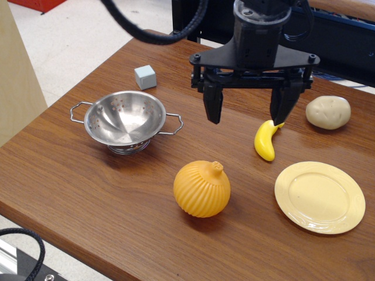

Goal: Put banana in colander

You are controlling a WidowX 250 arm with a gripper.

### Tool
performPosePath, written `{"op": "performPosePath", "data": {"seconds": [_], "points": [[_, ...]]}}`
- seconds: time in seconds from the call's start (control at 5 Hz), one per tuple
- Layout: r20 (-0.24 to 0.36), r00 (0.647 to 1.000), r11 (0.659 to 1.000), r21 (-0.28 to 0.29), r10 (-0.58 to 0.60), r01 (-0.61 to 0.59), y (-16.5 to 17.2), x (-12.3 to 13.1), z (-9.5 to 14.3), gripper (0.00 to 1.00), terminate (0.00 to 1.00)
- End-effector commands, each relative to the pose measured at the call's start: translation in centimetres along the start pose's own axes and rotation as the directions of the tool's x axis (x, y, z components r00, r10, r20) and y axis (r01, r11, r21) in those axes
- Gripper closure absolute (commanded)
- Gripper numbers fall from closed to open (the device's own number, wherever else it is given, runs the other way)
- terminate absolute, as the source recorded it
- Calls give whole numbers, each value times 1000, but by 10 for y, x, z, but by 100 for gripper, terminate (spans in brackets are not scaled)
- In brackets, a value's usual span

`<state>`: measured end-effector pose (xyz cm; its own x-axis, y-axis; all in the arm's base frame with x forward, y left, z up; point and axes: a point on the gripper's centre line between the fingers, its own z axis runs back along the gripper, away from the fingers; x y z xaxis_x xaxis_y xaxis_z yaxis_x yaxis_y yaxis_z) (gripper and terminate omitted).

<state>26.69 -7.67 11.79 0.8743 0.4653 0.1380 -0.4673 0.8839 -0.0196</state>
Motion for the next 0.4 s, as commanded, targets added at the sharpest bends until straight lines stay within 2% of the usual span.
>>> {"op": "performPosePath", "data": {"seconds": [0.0, 0.2], "points": [[0, 1000, 1000, 0, 0, 0, 0, 0, 0, 0, 0], [23, 1000, 1000, -10, -19, 19, -23, 31, -24, 0, 0]]}}
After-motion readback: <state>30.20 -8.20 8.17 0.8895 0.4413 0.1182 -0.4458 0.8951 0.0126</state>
